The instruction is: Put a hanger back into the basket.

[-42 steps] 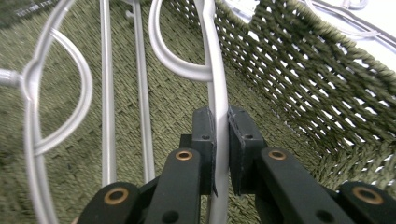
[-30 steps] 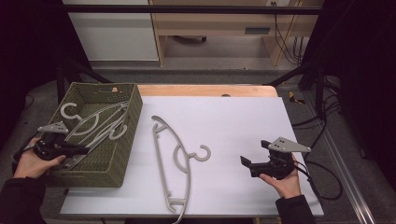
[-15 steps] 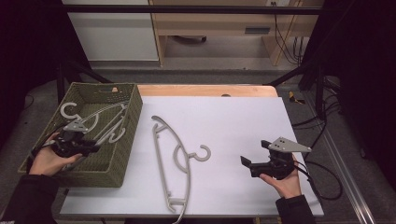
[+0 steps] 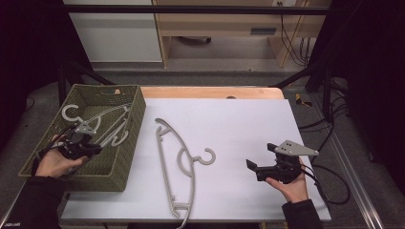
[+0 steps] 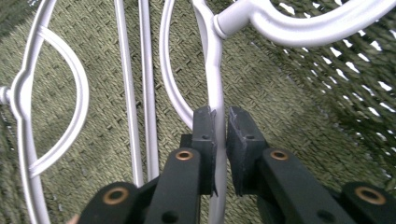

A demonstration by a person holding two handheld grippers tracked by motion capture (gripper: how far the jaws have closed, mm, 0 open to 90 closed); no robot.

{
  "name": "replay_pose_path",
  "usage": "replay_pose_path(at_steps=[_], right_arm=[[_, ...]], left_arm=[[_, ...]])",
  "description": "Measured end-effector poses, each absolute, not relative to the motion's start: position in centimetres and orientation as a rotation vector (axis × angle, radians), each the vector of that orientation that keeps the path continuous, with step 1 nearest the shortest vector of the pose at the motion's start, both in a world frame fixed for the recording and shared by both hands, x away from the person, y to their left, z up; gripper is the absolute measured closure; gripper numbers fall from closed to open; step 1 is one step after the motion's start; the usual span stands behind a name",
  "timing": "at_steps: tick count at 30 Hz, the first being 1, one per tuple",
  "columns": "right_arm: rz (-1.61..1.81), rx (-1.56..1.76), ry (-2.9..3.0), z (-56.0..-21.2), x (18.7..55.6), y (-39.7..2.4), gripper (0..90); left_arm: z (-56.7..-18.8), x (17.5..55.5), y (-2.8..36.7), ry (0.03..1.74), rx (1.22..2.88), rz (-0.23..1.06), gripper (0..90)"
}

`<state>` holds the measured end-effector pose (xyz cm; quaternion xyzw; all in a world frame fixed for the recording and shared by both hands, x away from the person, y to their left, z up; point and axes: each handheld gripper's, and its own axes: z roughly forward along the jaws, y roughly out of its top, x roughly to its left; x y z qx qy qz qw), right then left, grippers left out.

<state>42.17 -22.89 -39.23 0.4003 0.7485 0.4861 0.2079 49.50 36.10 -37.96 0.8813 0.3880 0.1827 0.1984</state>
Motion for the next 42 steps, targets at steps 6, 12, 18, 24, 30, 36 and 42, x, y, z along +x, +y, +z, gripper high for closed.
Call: replay_pose_path(at_steps=[6,12,18,24,30,36,42], right_arm=[[1.353,1.114,2.082,-39.2,42.2,-22.9,3.4],[1.353,1.108,2.083,-39.2,42.1,-23.0,3.4],[1.350,1.110,2.085,-39.2,42.1,-23.0,3.4],[1.347,1.109,2.086,-39.2,42.2,-23.0,3.4],[1.347,1.110,2.086,-39.2,42.2,-23.0,3.4],[1.349,1.112,2.085,-39.2,42.2,-23.0,3.4],[1.343,1.109,2.090,-39.3,42.3,-22.9,3.4]], left_arm=[[-38.2,50.1,35.8,1.125,2.507,0.481,71.5],[-38.3,50.1,35.6,1.144,2.520,0.508,74.6],[-37.6,49.9,36.1,1.160,2.481,0.538,78.4],[-36.5,50.1,38.2,1.224,2.365,0.528,80.1],[-36.1,50.5,39.4,1.296,2.296,0.600,78.3],[-36.7,51.1,41.0,1.401,2.210,0.669,77.7],[-37.3,51.8,41.9,1.522,2.159,0.735,75.5]])
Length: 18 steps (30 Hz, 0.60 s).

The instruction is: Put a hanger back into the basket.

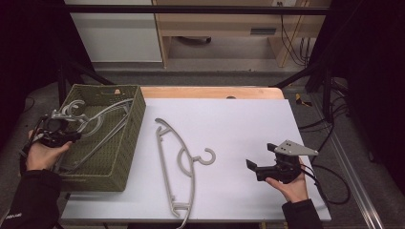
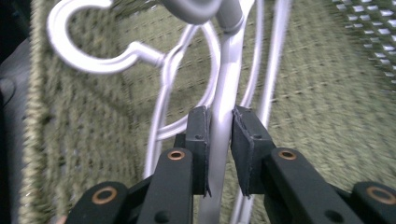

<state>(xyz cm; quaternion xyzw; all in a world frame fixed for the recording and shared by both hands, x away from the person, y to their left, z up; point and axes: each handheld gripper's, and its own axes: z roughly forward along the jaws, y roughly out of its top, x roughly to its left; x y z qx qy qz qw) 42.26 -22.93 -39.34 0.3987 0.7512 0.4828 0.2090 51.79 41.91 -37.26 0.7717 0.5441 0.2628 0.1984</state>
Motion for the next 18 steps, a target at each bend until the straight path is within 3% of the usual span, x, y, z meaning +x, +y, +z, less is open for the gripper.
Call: replay_pose_path(at_steps=[7,18], right_arm=[[1.348,1.108,2.085,-39.3,42.2,-23.0,3.4],[1.359,1.115,2.066,-39.1,42.2,-23.1,3.5]], left_arm=[[-37.3,51.4,42.9,1.576,2.098,0.760,63.8],[-33.1,47.0,41.4,1.320,1.862,0.750,44.2]])
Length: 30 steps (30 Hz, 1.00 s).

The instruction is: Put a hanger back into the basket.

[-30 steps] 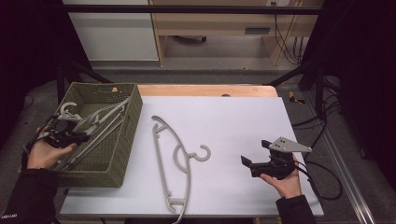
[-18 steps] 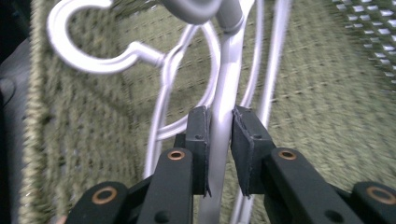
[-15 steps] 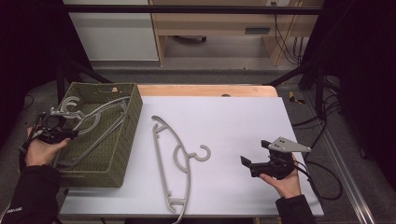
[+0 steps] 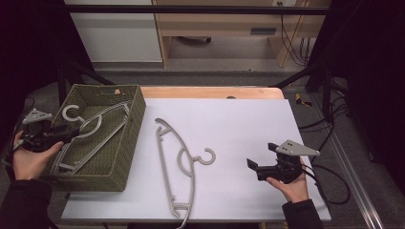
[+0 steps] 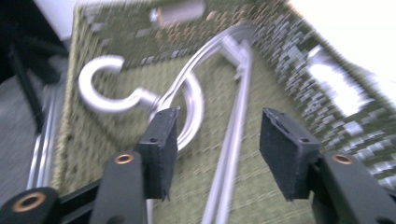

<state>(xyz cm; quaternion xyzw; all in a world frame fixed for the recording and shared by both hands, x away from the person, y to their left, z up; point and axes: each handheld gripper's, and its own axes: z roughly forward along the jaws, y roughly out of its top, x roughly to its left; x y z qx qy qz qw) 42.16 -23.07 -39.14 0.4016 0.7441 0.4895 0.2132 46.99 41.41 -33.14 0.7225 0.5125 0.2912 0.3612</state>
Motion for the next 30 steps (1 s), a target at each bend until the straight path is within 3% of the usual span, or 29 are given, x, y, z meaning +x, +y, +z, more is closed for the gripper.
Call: replay_pose_path(at_steps=[12,30], right_arm=[[1.367,1.113,2.048,-39.0,42.1,-23.2,3.4],[1.368,1.113,2.044,-38.8,42.0,-23.2,3.4]], left_arm=[[-31.2,43.7,36.3,1.106,1.791,0.697,25.1],[-34.1,41.1,26.8,0.880,1.891,0.552,21.9]])
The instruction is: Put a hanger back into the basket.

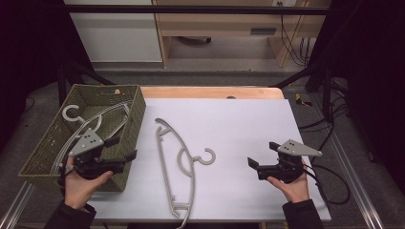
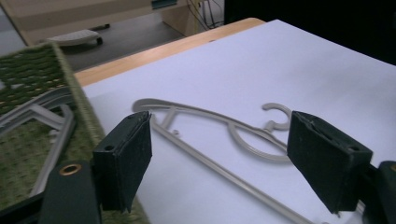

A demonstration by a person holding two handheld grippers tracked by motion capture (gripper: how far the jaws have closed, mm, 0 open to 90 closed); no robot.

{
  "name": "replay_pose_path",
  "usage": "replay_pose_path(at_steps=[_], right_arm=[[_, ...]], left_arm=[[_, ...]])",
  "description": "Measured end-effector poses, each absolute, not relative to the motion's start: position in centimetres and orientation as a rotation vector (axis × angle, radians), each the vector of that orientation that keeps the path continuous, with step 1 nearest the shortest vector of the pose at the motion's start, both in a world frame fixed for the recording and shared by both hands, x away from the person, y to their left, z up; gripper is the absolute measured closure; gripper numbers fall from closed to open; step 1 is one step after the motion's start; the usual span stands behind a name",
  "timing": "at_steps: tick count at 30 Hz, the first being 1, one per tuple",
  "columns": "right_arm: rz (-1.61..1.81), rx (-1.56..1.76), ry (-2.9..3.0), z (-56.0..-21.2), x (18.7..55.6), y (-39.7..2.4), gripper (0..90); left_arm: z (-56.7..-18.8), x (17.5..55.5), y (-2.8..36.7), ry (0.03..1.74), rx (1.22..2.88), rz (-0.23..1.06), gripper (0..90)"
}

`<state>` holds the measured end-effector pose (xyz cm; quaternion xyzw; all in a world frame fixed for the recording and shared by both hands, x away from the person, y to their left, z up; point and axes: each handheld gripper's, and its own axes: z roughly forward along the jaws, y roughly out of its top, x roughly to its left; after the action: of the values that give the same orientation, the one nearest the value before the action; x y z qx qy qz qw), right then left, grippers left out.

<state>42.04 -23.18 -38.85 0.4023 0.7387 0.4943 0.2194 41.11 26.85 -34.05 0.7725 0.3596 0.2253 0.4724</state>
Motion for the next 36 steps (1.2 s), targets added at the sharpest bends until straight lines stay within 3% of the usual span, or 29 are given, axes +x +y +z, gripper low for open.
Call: replay_pose_path(at_steps=[23,36], right_arm=[[1.361,1.111,2.052,-38.9,42.0,-22.8,3.9],[1.359,1.111,2.056,-38.8,41.9,-22.9,4.1]], left_arm=[[-38.4,40.6,18.6,0.807,2.048,0.414,22.0],[-40.5,41.7,14.3,0.820,2.145,0.369,26.5]])
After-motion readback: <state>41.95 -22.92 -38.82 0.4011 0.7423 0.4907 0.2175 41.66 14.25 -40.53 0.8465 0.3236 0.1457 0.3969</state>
